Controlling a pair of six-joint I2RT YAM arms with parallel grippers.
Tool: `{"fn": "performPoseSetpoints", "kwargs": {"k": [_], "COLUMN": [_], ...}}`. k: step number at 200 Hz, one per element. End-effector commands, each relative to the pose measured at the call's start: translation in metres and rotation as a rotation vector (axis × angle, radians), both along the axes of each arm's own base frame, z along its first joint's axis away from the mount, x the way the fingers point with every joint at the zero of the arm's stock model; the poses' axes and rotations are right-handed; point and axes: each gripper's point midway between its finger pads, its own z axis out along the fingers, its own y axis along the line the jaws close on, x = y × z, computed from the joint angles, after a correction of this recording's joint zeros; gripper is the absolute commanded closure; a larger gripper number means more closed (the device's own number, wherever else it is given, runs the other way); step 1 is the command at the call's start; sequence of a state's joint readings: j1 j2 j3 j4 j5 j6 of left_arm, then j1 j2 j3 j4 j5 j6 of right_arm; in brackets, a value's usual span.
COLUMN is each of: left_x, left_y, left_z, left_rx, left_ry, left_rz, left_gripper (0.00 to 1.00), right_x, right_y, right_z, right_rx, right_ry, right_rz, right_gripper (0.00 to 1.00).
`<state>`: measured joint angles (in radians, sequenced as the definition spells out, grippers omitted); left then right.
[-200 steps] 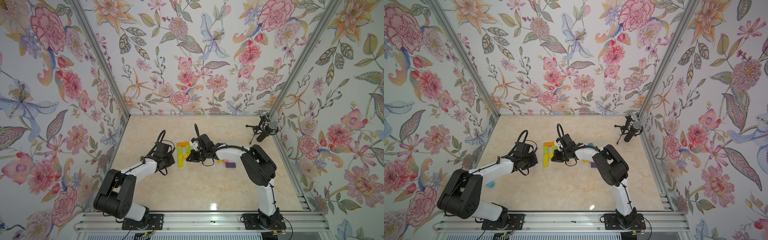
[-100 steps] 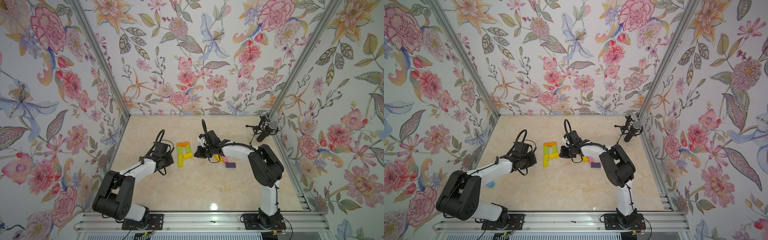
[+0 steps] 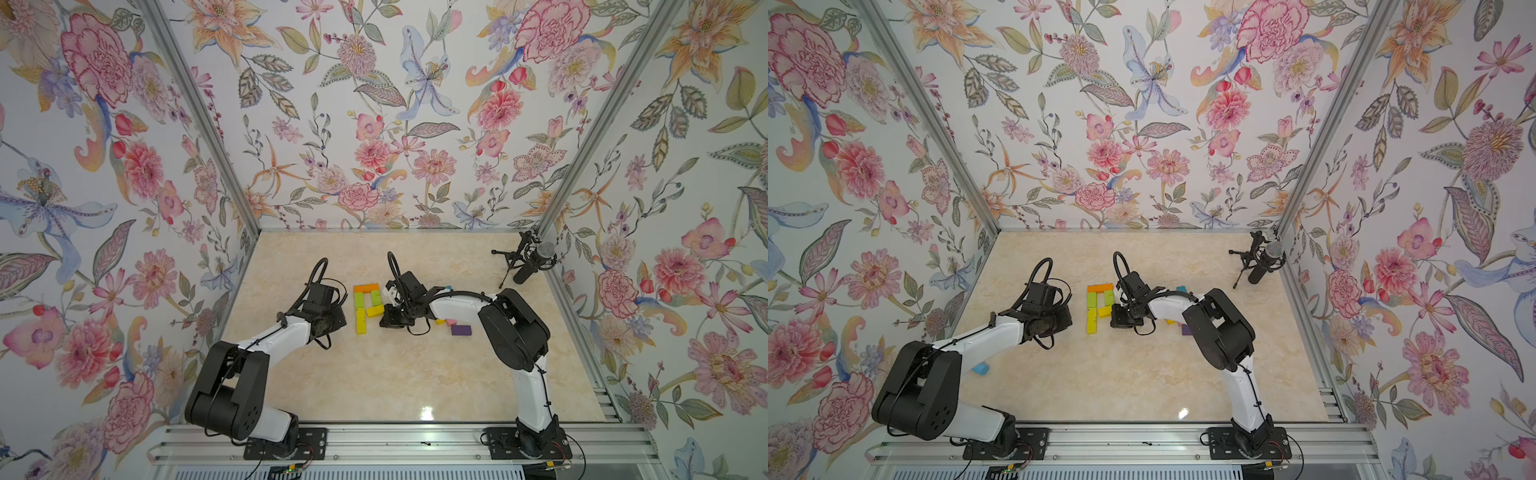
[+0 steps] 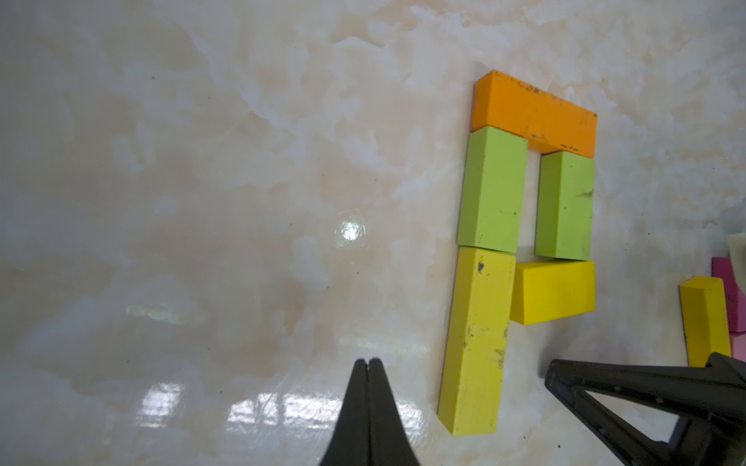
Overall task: Assemble the letter p with building blocks
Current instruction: Adjust the building block at the center of the board.
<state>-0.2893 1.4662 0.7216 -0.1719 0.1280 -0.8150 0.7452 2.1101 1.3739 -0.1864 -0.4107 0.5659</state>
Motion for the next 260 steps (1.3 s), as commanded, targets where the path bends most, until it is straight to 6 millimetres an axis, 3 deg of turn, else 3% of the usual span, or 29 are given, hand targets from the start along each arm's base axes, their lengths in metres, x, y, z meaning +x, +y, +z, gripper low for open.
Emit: {"fn": "performPoseSetpoints", "kwargs": {"k": [1,260], "left_x": [0.007,0.007], "left_y": [0.002,0.003], "left_z": [0.005,0.001], "left_rx": [0.002,-0.011], "left_ry": [-0.016,-0.008], "left_rz": [-0.015,-0.022], "left_gripper": [1.00,1.00], "right_x": [0.000,0.004], "right_y": [0.007,0.033], "right_z": [-0.011,-0.015], "right_rx": [-0.016,0.001], "right_ry": [0.026,0.022], "right_rz": [-0.004,0.023], "right_gripper": [1.00,0.99]}}
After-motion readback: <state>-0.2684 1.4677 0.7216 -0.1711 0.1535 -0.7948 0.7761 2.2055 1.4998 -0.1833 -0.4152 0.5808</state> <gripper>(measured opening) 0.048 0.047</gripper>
